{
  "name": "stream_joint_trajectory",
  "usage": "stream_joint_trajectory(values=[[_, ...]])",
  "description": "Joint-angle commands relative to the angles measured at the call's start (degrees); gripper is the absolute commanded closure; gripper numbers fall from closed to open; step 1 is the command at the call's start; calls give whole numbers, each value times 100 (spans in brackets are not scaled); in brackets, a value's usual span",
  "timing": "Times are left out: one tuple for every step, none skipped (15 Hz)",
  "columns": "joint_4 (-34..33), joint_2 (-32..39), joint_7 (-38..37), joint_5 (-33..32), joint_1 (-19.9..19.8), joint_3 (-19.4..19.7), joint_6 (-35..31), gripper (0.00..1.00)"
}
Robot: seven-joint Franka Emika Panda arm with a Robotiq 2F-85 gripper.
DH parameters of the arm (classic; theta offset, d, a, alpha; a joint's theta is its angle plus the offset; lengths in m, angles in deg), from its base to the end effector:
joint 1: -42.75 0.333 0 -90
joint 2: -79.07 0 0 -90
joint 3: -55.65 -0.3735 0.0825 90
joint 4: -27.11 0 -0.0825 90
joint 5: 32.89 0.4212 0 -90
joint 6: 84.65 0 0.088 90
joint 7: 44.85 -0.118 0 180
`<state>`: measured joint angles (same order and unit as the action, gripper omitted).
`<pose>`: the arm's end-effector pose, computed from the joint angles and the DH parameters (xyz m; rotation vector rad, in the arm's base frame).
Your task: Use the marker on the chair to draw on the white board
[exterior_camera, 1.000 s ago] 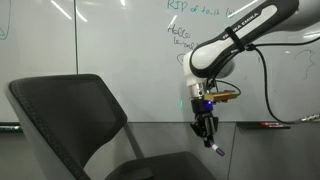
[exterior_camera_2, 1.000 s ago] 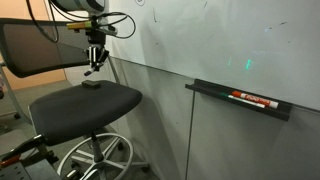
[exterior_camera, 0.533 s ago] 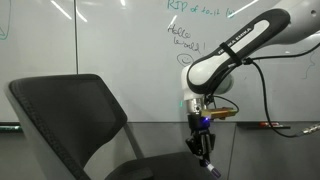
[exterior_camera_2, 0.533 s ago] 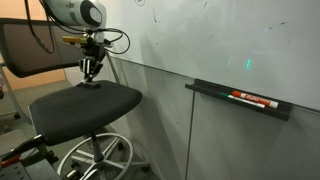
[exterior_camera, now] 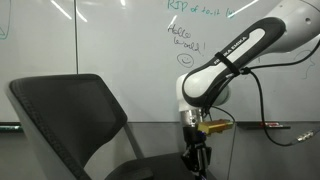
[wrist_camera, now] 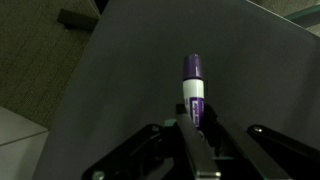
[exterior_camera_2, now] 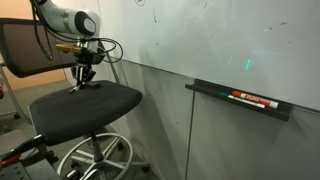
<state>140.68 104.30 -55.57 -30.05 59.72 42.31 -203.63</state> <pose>0.5335 0.3107 0.2395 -3.0407 -0.4684 0.5648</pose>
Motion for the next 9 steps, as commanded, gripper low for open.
stream_joint_trajectory(values=[[93,4,188,48,70,-32,-220,84],[103,14,210,50,87,-40,-246,89],[115,17,243,42,104,-49,-255,89],[124,20,240,2,141,-49,-251,69],[139,20,283,-11,160,-62,-255,54],[69,59,173,10,145,-1,-132,74],[81,60,194,8,164,-9,-143,65],[85,60,200,6,179,-13,-149,58],[86,61,207,5,187,-15,-152,54]])
